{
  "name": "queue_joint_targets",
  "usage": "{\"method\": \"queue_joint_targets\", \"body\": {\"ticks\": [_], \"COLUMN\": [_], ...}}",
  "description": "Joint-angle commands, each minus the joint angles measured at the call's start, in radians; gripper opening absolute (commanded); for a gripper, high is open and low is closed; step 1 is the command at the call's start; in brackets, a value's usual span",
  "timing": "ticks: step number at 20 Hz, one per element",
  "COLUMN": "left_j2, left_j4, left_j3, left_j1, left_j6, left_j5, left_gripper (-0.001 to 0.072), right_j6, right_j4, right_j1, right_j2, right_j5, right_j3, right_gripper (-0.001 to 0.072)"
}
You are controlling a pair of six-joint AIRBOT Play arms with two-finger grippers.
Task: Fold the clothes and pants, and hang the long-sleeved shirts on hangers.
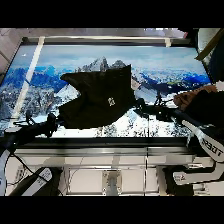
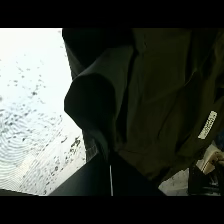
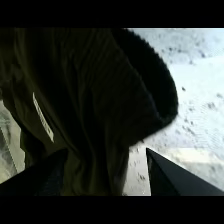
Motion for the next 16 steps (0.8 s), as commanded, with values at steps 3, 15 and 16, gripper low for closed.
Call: {"method": "queue_joint_targets", "body": {"ticks": [3, 15, 16], "left_j2": [0.002, 0.034, 0.060], "left_j4": [0.001, 0.013, 0.029], "left_j3": [0.001, 0.047, 0.087], "left_j1": [0.000, 0.007, 0.013], "left_j6": [0.002, 0.082, 0.087], "left_j5": [0.000, -0.042, -0.076], "left_gripper": [0.0010, 0.0009, 0.0009], "right_j6": [0.019, -0.018, -0.032], "right_j4": [0.075, 0.050, -0.002], "right_j1": [0.030, 0.026, 0.021], "right_j2": [-0.098, -0.046, -0.001], "right_j5": [-0.096, -0.093, -0.045], "right_j3": [0.096, 0.184, 0.214], "right_gripper": [0.0550, 0.0035, 0.0035]}}
